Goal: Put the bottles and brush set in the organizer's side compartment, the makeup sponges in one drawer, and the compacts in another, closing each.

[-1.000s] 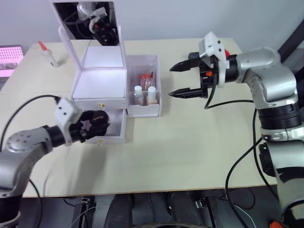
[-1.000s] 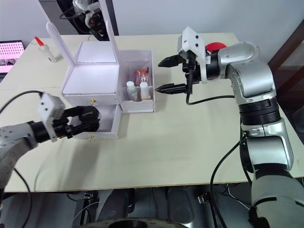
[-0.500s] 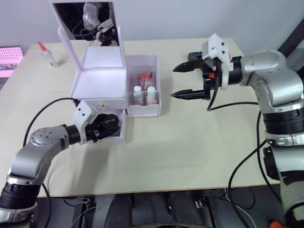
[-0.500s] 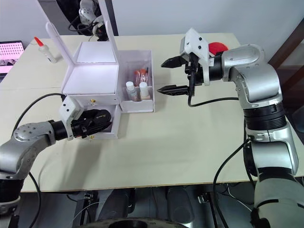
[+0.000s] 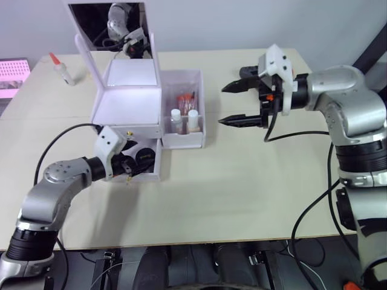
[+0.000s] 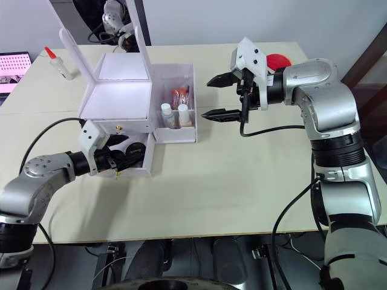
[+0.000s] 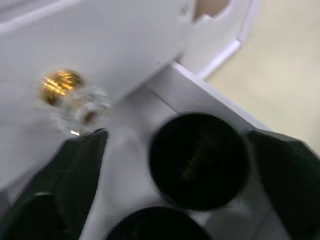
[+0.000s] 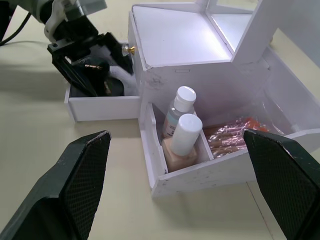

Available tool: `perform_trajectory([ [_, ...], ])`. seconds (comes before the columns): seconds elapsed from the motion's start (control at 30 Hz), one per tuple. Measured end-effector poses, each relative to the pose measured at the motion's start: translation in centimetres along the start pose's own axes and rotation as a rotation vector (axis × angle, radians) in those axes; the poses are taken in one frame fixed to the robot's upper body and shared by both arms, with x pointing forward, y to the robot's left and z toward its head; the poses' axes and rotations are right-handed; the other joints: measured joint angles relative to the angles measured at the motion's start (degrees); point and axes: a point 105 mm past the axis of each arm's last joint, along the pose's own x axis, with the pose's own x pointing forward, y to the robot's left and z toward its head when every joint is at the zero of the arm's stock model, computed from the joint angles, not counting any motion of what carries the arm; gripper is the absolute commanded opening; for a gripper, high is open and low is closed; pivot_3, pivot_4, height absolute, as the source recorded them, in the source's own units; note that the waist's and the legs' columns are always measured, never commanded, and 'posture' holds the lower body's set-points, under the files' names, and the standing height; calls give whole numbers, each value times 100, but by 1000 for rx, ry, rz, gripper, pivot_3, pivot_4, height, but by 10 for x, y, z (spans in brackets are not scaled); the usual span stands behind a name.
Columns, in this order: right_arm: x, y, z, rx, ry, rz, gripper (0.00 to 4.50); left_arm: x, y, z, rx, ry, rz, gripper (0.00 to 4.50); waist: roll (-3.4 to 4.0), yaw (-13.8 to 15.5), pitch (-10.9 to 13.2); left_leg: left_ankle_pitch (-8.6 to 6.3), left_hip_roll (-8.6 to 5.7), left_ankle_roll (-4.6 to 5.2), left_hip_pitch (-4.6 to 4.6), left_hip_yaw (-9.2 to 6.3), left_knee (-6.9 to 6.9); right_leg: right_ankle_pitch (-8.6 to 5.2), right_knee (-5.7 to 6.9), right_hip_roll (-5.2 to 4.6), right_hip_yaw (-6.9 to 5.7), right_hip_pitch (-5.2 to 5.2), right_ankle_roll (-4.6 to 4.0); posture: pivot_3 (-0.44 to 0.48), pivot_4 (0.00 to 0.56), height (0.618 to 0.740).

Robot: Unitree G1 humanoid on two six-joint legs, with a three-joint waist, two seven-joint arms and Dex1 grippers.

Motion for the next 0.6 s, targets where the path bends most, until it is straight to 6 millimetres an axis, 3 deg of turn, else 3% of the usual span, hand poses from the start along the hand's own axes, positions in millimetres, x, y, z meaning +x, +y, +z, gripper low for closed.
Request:
perform_trajectory([
  [0.17, 0, 0, 0, -4, -2, 1, 4500, -8, -1, 7, 32, 20, -16, 4459, -1, -2, 1, 0, 0, 0, -2, 0, -1, 0, -2, 0, 0, 0, 2, 0, 150, 740],
  [0.33, 1, 0, 1, -4, -7, 6, 4500, -34, 1, 29, 66, -35, -5, 4459, -2, -7, 1, 0, 0, 0, -2, 0, -4, -2, -5, -1, 0, 0, 0, 0, 150, 740],
  [0.4, 2, 1, 2, -6, -11, 19, 4500, -49, -7, 37, 62, -78, -14, 4459, -2, -22, 1, 0, 0, 0, -1, 2, -5, -2, -6, -2, 1, 0, 0, 0, 150, 740],
  [0.6, 3, 10, 8, -5, -43, 109, 4500, -88, -31, 20, -53, -94, 12, 4459, -2, -34, 2, 0, 2, 0, 2, 3, -3, -2, -4, -2, 2, -1, -3, 0, 150, 740],
])
